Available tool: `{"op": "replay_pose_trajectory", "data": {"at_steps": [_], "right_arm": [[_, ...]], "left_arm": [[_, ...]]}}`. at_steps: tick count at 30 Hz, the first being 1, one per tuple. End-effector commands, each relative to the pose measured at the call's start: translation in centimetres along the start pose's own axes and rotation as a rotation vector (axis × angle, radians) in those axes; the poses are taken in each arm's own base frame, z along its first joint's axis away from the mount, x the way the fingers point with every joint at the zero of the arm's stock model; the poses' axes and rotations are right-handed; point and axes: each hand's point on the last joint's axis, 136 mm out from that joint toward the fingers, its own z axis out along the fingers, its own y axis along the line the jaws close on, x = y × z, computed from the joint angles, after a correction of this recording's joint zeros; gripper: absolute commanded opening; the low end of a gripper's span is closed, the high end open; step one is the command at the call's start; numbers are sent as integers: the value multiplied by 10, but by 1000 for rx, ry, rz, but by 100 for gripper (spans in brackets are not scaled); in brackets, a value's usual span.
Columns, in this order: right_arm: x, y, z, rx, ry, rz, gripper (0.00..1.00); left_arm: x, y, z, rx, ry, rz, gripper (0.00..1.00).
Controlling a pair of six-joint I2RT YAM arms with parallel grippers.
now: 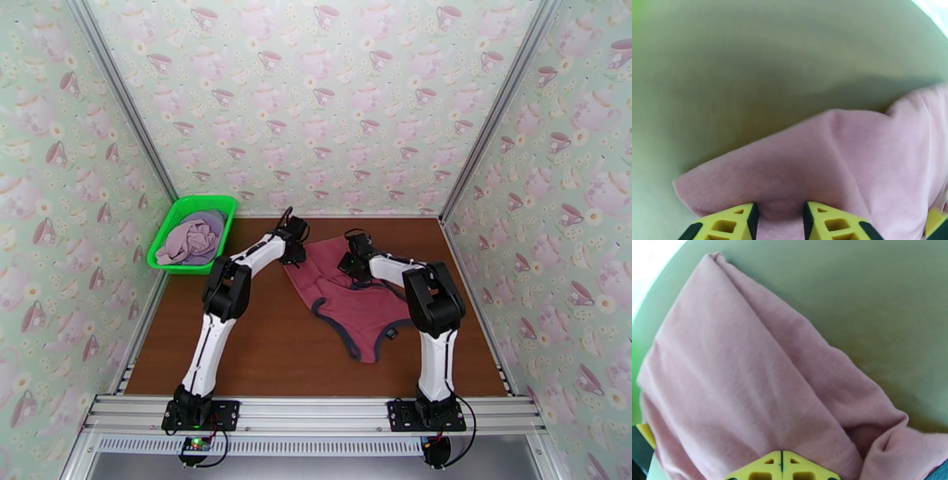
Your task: Fold and stack the mixed laundry pile
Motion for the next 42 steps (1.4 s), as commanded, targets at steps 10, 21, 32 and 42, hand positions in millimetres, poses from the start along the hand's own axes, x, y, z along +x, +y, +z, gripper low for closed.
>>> {"op": "replay_pose_trajectory", "data": {"at_steps": [10,21,32,42], "right_arm": [[-13,7,-10,166,-113,136,0],[-68,35,-169,83,-301,-427,28],[-48,-37,-320,87,-585,-868,76],[-41,-60,-374,147,-640,-979,83]], "left_arm": [[-21,10,15,47,60,48,59],[-41,-14,-194,210,-407,286,80],[167,-44,-283,438,-458,1034,80],[337,-10,-234,200,-171,1833,87]]}}
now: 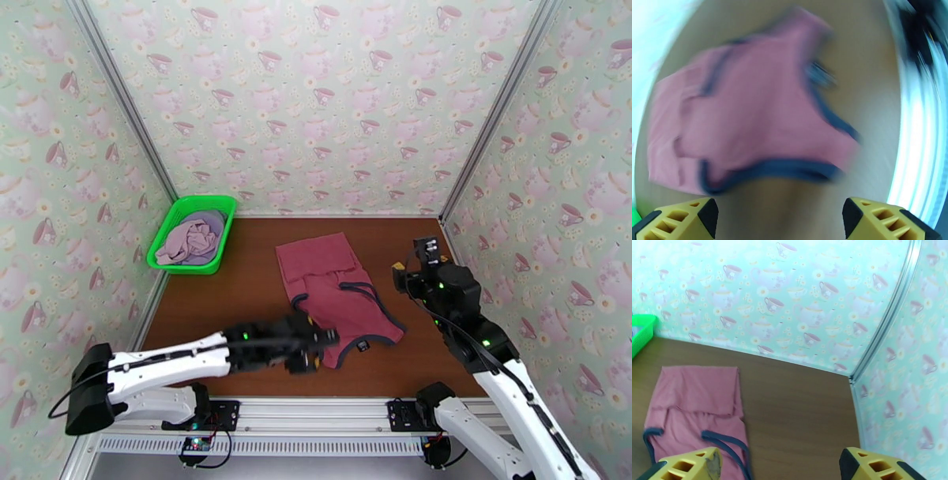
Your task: Fold and stack the mixed laundry pile
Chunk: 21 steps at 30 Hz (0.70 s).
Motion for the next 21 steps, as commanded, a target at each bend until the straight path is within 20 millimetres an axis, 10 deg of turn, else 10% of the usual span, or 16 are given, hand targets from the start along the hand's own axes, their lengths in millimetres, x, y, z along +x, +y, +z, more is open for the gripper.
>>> {"op": "replay_pose_trajectory", "data": {"at_steps": [1,21], "right_arm": [[11,-4,-2,12,73,-95,84],[37,16,11,-66,130,-103,84]], "left_arm": [[35,-17,14,12,214,215,86],[0,-14,110,-79,178,340,72]]}}
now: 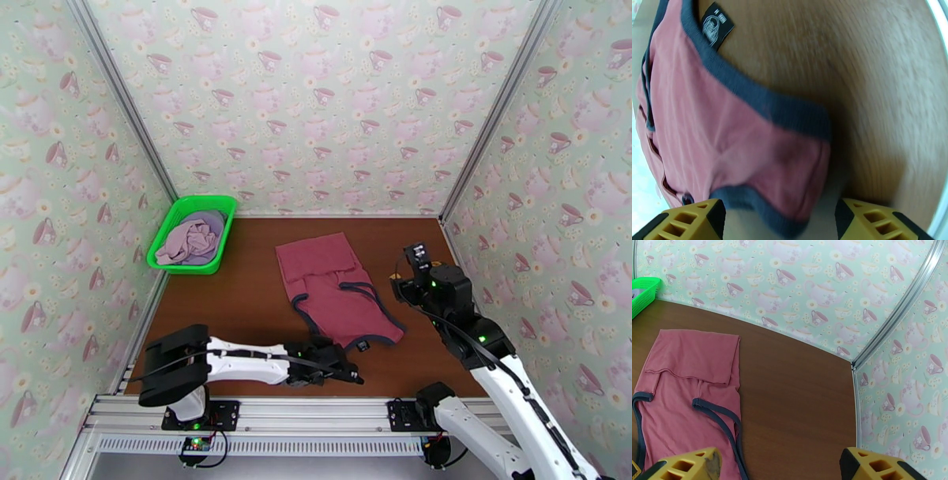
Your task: Fold and stack the mixed laundry pile
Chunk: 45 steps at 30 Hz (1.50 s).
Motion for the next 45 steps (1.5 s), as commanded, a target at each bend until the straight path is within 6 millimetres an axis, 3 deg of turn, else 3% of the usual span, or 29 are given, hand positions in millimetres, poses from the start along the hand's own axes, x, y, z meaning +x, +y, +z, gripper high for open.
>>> {"op": "replay_pose_trajectory", "data": {"at_steps": [1,5,7,8,9,15,19,20,24,30,34,40,45], "right_arm": [[8,7,5,-27,27,-12,84],[11,8,7,-31,37,-18,83],[11,8,7,-28,39,-29,83],[11,7,7,-27,41,-38,83],[10,7,6,-28,41,-49,83],[14,17,4,-96,54,-283,81],[37,30,4,-210,152,-583,81],[48,37,2,-263,185,-654,81],[98,66,-10,-469,274,-972,80],[177,100,-27,-696,357,-1294,76],[223,104,-24,-746,414,-1435,72],[221,130,-3,-726,289,-1370,73],[232,142,10,-734,266,-1385,74]], "left_arm": [[-11,8,11,-17,-28,-9,68],[-7,9,17,-3,-4,-49,45],[-2,7,16,25,29,-84,29],[4,5,16,44,54,-102,19],[8,5,14,56,77,-131,0],[21,19,-16,-28,132,-394,0],[25,25,-37,-103,125,-558,0],[39,17,-35,-109,164,-577,0],[57,10,-40,-127,219,-716,0],[47,-17,-41,-94,200,-829,0],[49,-30,-34,-86,235,-848,0],[51,-33,-33,-91,241,-859,0],[53,-29,-36,-115,213,-877,0]]}}
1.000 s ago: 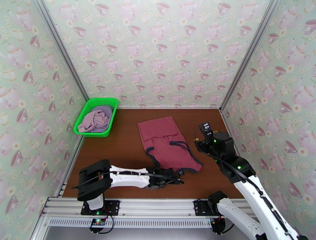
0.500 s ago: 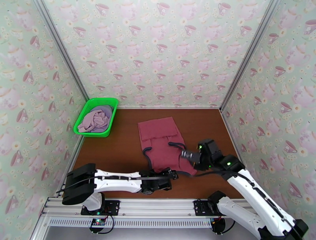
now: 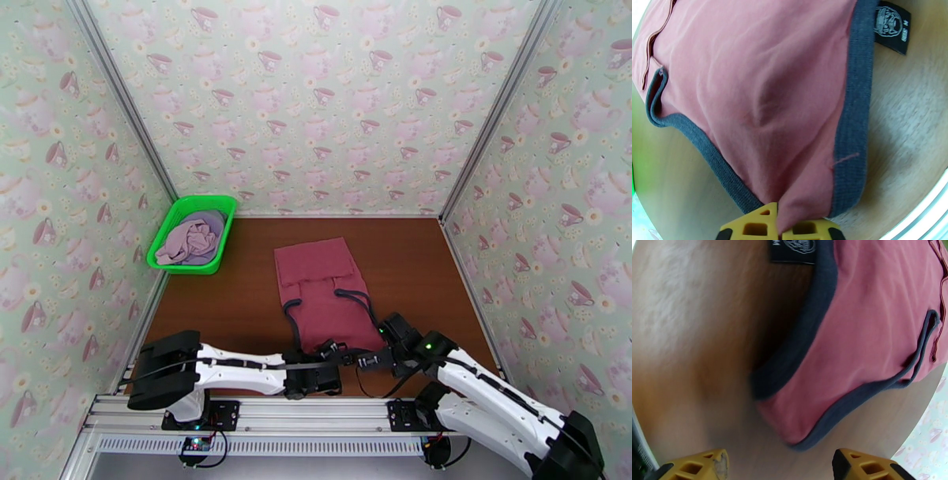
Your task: Fold and stack the mixed laundry pile
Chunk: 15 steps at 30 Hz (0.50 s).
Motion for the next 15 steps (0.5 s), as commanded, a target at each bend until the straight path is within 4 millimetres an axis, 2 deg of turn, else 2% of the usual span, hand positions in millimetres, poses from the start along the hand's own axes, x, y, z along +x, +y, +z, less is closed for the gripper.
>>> {"op": "replay_pose_trajectory", "data": {"at_steps": [1,3,7,13,14,15], "right_arm": [[-14,-9,10,48,-60,-23,74],[-14,-6,15,47,-60,-37,71],[-12,9,34,13,-40,-76,60],[-13,5,36,43,-46,-42,38],[-11,3,35,50,-37,-42,30],[-10,1,34,64,-31,-38,4]], "left_arm": [[0,6,-4,-16,-28,-33,0],[-1,8,-4,-25,-35,-37,0],[-2,11,-4,-45,-43,-37,0],[-5,14,-6,-54,-64,-38,0],[-5,16,-7,-61,-70,-38,0],[-6,18,-8,-66,-76,-41,0]]}}
